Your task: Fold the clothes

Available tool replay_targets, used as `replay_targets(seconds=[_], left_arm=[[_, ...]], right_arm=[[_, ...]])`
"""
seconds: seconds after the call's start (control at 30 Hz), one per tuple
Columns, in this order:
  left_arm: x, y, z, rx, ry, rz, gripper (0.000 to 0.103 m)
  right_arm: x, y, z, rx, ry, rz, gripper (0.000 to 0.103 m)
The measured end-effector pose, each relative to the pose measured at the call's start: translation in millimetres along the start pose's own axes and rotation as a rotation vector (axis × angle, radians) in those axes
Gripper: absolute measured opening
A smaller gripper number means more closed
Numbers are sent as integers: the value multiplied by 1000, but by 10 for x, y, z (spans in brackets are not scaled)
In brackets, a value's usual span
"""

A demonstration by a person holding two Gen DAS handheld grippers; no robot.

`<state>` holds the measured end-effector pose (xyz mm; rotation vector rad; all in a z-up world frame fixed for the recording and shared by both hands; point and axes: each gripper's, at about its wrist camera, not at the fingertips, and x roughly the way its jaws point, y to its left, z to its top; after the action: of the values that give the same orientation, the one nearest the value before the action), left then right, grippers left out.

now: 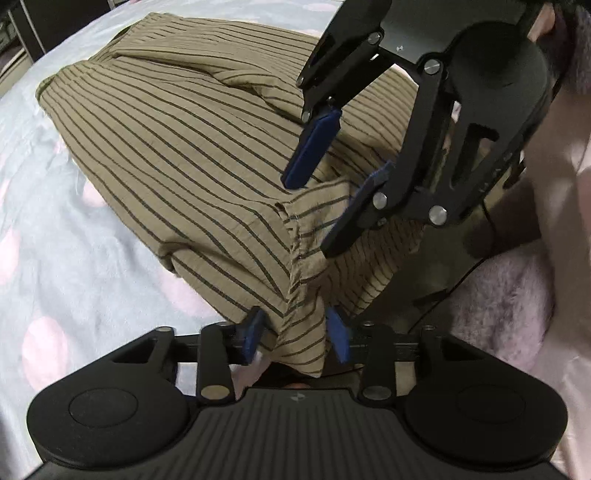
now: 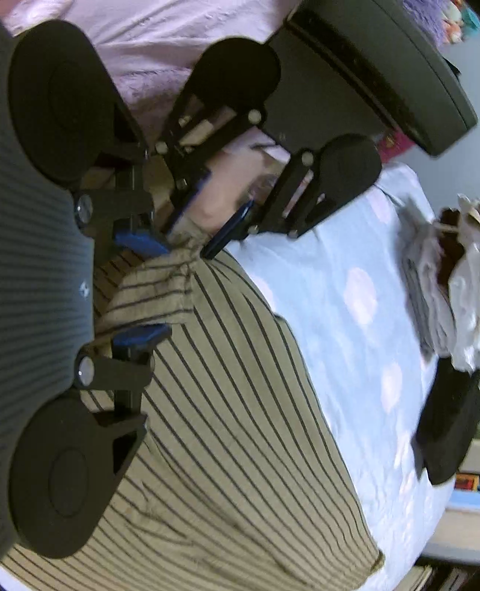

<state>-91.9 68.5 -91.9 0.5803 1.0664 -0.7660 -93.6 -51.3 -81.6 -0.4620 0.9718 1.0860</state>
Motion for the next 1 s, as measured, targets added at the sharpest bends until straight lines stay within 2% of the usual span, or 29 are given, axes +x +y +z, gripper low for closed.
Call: replay_targets(seconds=[0.03, 0.13, 0.17, 0.43, 0.57, 0.67, 0.73, 0.8, 0.9, 1.0], left_arm=[[22, -21, -8, 11, 6, -4, 25], [92, -90, -11, 43, 46, 20, 4], [99, -96, -14, 35, 68, 18, 0], [-213, -342, -42, -6, 76, -104, 0], [-257, -414, -53, -1, 121, -76, 0], [-242, -416, -52, -11, 167, -86, 0], [-224, -435, -39, -3, 192, -79, 0], [-231, -451, -44, -6, 203, -92, 0], [-340, -469, 26, -25, 150, -154, 0], [-495, -387, 87, -86, 59, -199, 7]], right_arm=[[-11, 25, -12, -18, 14, 8, 6], [-126, 99, -68, -59, 35, -1, 4], [-180, 121, -93, -65, 31, 1, 3], [-314, 258, -218, -96, 23, 6, 4], [-245, 311, -249, -98, 60, 21, 4], [-176, 349, -301, -97, 108, 38, 3], [-122, 374, -356, -105, 156, 29, 4], [-146, 367, -392, -88, 163, 10, 7], [-246, 291, -423, -18, 139, -20, 8], [-367, 115, -446, 113, 90, -74, 12]])
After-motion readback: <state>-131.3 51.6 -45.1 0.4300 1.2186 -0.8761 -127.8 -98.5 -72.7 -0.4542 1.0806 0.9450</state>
